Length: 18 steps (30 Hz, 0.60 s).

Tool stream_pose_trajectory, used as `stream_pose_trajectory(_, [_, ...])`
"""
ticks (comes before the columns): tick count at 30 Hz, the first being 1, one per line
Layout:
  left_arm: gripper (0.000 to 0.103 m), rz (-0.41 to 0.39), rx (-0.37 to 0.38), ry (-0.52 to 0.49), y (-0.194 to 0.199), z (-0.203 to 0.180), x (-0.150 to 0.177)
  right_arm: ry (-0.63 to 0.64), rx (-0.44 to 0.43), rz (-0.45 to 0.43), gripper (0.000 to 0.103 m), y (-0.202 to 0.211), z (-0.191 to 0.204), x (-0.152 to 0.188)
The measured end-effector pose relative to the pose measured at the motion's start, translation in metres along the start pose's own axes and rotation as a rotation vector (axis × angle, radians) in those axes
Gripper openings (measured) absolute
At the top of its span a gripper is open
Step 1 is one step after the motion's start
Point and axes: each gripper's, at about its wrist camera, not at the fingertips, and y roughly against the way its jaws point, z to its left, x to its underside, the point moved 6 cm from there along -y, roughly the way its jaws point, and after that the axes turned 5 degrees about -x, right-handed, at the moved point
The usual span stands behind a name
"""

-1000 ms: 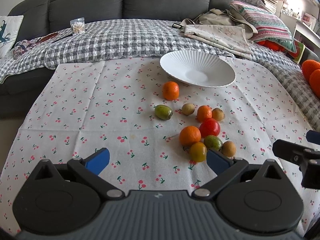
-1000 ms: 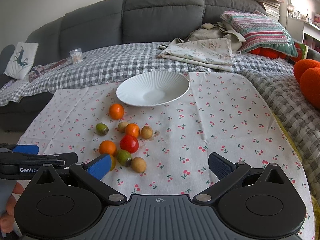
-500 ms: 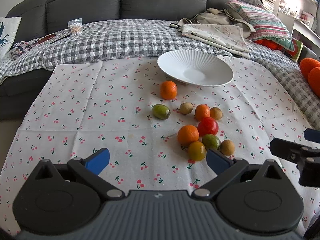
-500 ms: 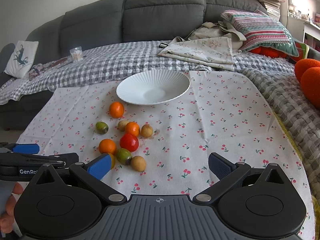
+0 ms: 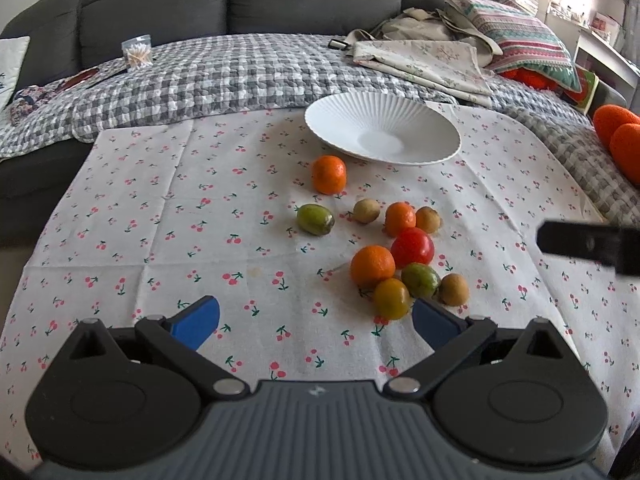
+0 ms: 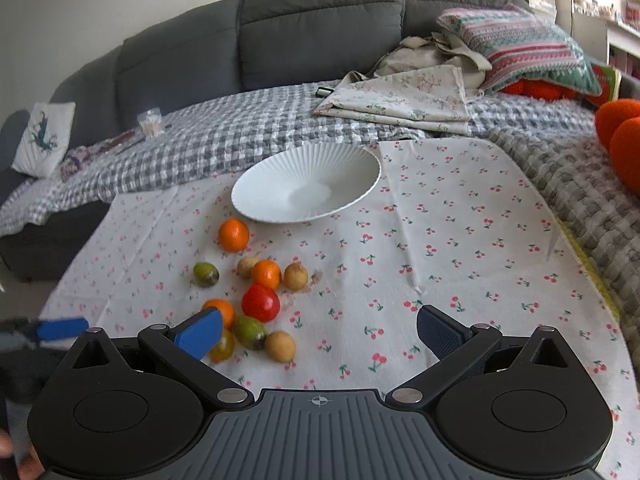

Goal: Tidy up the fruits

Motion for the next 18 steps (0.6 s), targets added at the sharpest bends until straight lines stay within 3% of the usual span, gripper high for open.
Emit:
stream_pose_trajectory(7, [0.099, -0.016, -0.006, -0.083, -0.011, -0.005, -0.006, -0.062, -0.079, 0.091, 0.103, -0.033, -0.007, -0.012])
stream_pose_trajectory(12, [0.087, 0.004, 0.079, -0.173, -0.024, -0.026, -0.001, -0.054, -0.128, 0.160, 0.102, -0.053, -0.003, -0.010])
stream_pose_trajectory(18, [0.067, 0.031, 0.124, -0.202, -0.039, -0.043, 0.003, -0.013, -0.171, 0.193, 0.098, -0.070, 0.006, -0.016])
